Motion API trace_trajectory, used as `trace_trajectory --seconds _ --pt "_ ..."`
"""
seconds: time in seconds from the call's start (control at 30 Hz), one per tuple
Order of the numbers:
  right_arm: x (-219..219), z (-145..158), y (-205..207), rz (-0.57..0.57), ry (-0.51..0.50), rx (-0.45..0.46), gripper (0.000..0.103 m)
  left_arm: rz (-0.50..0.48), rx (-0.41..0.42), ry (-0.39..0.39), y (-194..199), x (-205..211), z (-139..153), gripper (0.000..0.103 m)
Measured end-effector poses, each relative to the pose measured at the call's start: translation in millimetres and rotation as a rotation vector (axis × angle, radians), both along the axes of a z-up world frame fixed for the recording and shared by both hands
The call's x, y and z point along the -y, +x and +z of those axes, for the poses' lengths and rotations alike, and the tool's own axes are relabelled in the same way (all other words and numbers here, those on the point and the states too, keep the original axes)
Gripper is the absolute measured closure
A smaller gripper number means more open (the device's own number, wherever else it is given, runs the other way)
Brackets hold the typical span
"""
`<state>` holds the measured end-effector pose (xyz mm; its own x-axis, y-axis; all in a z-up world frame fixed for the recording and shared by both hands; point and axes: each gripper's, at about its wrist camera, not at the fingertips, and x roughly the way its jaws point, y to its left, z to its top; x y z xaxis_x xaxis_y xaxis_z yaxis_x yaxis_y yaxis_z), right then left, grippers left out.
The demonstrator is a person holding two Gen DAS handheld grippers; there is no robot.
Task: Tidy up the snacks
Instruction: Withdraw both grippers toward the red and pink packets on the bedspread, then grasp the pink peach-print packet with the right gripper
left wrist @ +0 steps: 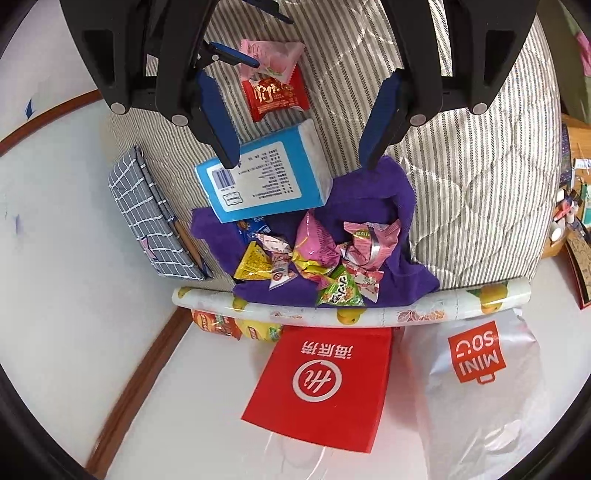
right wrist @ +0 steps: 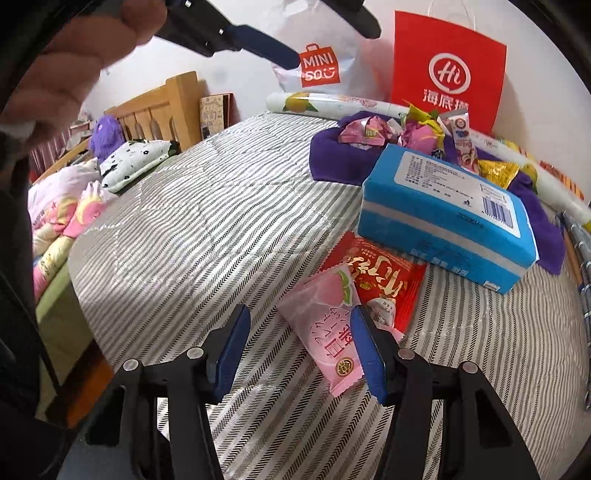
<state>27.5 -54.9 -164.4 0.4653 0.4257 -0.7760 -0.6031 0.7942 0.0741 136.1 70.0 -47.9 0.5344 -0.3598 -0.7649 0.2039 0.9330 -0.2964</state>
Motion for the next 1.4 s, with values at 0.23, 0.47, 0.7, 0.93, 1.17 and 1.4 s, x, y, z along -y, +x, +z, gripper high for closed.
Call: trace_trajectory --seconds 0.23,0.47,0.7,0.93,1.17,1.4 --pt "7 -1 -2 -0.004 -0.027 -0.032 0.049 0.006 0.019 0.002 -6 0 7 0.038" --pt "2 -9 -2 -0.013 -0.056 -0.013 0.047 0.030 -0.001 -0.021 -4 -4 3 0.038" --pt "10 -6 5 -0.038 -0.047 -0.005 0.048 0.043 -0.005 -0.027 -2 -11 -2 0.038" --pt "2 -5 14 -0.056 -0.083 0.073 0.048 0.044 -0.022 -0.033 2 -12 -8 0.038" --pt "18 -11 31 -0.117 -0.054 0.011 0.082 0.041 -0.032 -0.023 0 -14 -15 0.038" --pt "68 14 28 -0.233 0.046 0.044 0.083 0.021 -0.083 -0.016 -5 -8 -47 0.038"
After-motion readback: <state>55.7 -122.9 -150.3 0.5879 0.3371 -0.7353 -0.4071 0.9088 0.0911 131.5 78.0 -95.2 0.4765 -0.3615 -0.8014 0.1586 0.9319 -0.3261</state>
